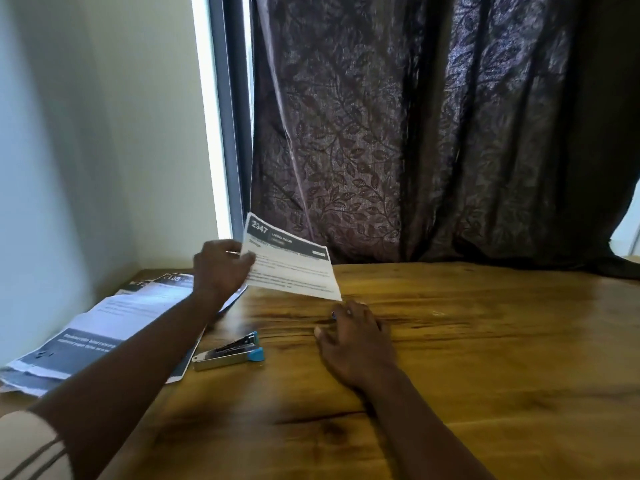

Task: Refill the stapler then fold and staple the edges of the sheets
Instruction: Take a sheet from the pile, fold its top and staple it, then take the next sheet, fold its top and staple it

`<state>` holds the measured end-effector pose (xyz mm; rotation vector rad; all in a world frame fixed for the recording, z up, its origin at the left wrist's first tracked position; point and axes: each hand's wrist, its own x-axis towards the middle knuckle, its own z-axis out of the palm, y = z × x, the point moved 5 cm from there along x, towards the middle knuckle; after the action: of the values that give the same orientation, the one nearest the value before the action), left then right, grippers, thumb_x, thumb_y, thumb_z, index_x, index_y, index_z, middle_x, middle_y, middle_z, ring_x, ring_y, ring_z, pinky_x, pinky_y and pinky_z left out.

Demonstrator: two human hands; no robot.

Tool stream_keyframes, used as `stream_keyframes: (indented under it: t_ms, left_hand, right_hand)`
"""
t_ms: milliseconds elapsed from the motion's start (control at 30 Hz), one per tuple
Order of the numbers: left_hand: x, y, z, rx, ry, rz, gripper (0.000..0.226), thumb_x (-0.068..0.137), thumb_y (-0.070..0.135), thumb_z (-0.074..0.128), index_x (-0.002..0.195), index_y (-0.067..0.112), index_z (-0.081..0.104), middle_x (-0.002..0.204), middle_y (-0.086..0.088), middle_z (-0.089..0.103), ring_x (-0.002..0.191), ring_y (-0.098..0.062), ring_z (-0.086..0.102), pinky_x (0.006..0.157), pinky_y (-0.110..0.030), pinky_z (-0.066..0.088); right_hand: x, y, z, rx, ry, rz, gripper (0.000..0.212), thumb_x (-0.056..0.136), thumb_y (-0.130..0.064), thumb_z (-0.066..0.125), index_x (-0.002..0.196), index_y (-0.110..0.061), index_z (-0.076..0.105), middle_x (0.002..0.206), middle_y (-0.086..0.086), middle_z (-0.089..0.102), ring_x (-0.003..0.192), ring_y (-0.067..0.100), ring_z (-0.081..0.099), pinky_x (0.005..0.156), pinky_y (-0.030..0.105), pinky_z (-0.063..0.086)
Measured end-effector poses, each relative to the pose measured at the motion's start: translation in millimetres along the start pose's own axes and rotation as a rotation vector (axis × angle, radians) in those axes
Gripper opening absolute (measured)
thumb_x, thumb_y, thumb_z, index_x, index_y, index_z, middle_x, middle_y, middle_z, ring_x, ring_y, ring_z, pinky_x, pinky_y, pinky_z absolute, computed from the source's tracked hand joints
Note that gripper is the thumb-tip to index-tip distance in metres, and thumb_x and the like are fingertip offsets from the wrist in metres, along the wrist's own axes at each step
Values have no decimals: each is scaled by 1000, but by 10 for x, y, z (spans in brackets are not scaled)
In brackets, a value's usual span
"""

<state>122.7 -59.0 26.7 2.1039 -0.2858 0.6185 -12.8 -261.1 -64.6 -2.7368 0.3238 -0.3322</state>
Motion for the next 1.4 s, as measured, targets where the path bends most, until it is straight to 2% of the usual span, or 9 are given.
stream_keyframes:
  t_ms: [100,267,367,567,733,867,1033,1200,1400]
  left_hand:
    - [-9,150,324,75,-104,34,26,86,20,75,109,9,75,112,-12,77,101,-31,71,79,-28,46]
    - [-5,177,793,281,-279,170,37,84,20,76,118,14,62,116,-10,74,100,-32,69,72,-30,48]
    - [-33,113,989,439,-375,218,46,83,26,76,127,22,62,120,-9,72,103,-31,67,79,-37,55]
    - [-59,42,1167,582,-514,252,37,93,50,63,128,37,66,139,-7,54,125,-28,56,95,-42,50]
    - [-94,27,1028,581,-493,247,51,94,62,52,139,39,54,151,-5,46,138,-29,46,109,-55,35]
    - [-195,-37,601,410,-491,209,51,94,61,53,137,35,55,154,0,46,138,-27,47,110,-54,39]
    - [-504,-357,-219,354,-467,273,51,86,68,57,128,40,61,146,6,53,131,-19,52,108,-53,44]
    - [-632,-744,-903,515,-308,296,68,78,78,37,129,39,61,146,7,55,134,-20,51,103,-50,44]
    - [-313,-1212,-1232,572,-220,27,56,90,66,55,135,33,55,146,-3,53,133,-29,51,104,-54,41]
  right_hand:
    - [18,2,8,-2,43,6,67,99,-59,37,157,-28,22,167,0,21,155,23,12,124,49,12]
    - [45,12,26,-28,9,33,71,99,-59,36,159,-27,19,170,1,12,157,24,4,125,49,5]
    - [44,15,37,-27,1,36,71,99,-60,37,160,-27,19,171,1,11,158,23,2,125,48,4]
    - [69,30,56,-15,6,32,72,98,-61,37,160,-28,19,171,0,11,158,23,2,126,49,5]
    - [56,22,13,14,36,36,80,96,-59,43,161,-26,8,172,0,2,158,23,-4,126,50,7]
    - [23,0,-51,19,67,21,83,96,-58,47,161,-25,5,171,2,-1,158,25,-4,125,49,9]
    - [4,-75,-104,40,211,-25,74,94,-56,50,156,-29,21,167,2,12,153,24,14,122,45,22]
    - [-60,-277,-121,-25,274,-175,57,95,-52,53,146,-32,39,157,-3,31,144,19,29,115,42,33]
    - [-176,-717,-1,12,149,-373,51,92,-59,44,133,-31,55,134,-10,50,126,12,46,106,37,41]
